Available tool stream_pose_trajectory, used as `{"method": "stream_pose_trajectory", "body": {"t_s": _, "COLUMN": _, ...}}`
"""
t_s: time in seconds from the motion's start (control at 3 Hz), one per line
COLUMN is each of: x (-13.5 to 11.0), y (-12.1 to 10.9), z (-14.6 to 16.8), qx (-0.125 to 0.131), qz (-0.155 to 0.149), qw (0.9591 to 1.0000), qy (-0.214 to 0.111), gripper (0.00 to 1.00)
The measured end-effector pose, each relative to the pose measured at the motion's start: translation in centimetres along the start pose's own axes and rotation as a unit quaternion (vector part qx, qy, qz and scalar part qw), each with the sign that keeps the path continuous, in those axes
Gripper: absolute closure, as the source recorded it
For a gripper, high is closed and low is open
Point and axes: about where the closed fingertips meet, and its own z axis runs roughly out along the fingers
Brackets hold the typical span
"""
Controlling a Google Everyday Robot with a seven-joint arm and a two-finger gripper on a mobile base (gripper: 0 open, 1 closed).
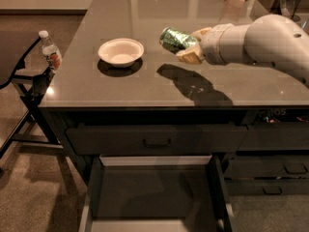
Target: Pick green can from middle drawer and place on counter
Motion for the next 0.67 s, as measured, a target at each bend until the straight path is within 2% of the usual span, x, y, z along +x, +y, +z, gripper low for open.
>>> {"method": "stream_pose_trajectory", "body": {"t_s": 0.33, "x": 3.2, "y": -1.0, "z": 0.1, "qx": 0.021, "qz": 0.048, "qw": 0.9984, "qy": 0.024, "gripper": 1.00}}
{"method": "stream_pose_trajectory", "body": {"t_s": 0.67, "x": 6.1, "y": -0.6, "z": -0.3, "qx": 0.015, "qz": 0.086, "qw": 0.9954, "qy": 0.038, "gripper": 1.00}}
